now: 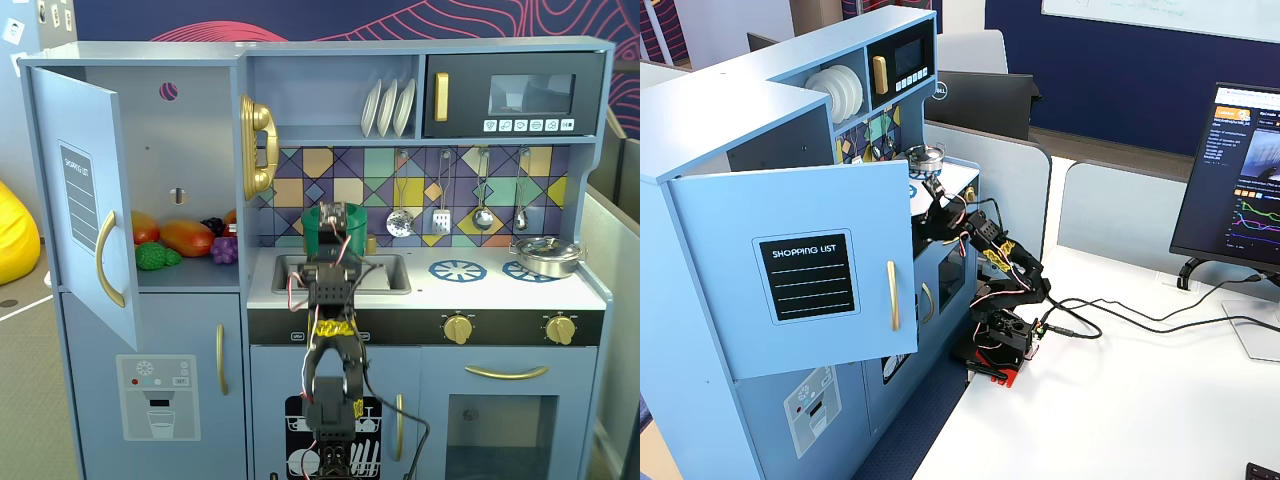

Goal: Pick up the lid from the counter and put it on the green recipient

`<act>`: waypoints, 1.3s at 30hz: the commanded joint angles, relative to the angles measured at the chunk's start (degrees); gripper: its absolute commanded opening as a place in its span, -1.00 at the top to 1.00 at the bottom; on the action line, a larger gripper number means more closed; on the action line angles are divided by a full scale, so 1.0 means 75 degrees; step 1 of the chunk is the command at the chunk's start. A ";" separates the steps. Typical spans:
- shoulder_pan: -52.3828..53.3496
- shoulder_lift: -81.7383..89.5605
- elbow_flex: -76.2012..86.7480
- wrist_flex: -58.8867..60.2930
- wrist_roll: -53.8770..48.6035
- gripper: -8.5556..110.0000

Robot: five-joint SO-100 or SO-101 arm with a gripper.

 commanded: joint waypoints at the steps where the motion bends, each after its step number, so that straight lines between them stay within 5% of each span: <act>1: 0.0375 0.1078 0.1066 0.0152 -0.0082 0.39; 14: 0.0727 0.3082 0.5391 0.1406 -0.0609 0.86; 29: 0.0094 0.2977 0.6773 0.0937 0.1535 0.86; 39: 0.0270 0.3715 0.6785 0.3902 0.0902 0.85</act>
